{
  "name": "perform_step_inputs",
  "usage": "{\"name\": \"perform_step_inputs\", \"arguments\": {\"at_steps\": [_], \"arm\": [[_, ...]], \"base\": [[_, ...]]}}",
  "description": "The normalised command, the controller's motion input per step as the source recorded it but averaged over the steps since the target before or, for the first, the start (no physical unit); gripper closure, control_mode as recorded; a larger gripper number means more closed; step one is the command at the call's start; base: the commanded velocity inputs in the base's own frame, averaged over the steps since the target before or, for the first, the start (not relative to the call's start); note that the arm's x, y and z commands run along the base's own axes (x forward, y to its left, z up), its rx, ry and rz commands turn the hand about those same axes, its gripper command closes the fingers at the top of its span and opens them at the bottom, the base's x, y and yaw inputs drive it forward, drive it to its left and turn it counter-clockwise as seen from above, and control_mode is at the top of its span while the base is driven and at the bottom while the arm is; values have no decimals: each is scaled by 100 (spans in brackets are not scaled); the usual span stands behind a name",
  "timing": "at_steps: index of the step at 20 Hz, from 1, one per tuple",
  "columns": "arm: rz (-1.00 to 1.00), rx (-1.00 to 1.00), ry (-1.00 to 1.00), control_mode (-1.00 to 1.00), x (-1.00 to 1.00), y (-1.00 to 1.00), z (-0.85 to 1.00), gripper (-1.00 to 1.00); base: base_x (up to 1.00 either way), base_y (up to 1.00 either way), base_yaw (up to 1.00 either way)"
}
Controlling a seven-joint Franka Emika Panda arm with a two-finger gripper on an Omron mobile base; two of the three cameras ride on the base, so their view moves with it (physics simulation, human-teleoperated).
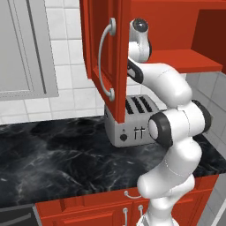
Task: Pick the kiwis from the cabinet and place them in one bowl. Pick the mushroom from the sink and place it in the other bowl.
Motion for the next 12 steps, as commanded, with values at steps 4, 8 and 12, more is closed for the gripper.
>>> {"name": "perform_step_inputs", "arguments": {"at_steps": [4,8,12], "arm": [[-5,0,-4,-100,-28,-27,15,100],[-7,0,5,-100,-32,-19,32,100],[-8,0,9,-100,-36,-6,34,100]], "base": [[0,0,0],[0,0,0],[0,0,0]]}}
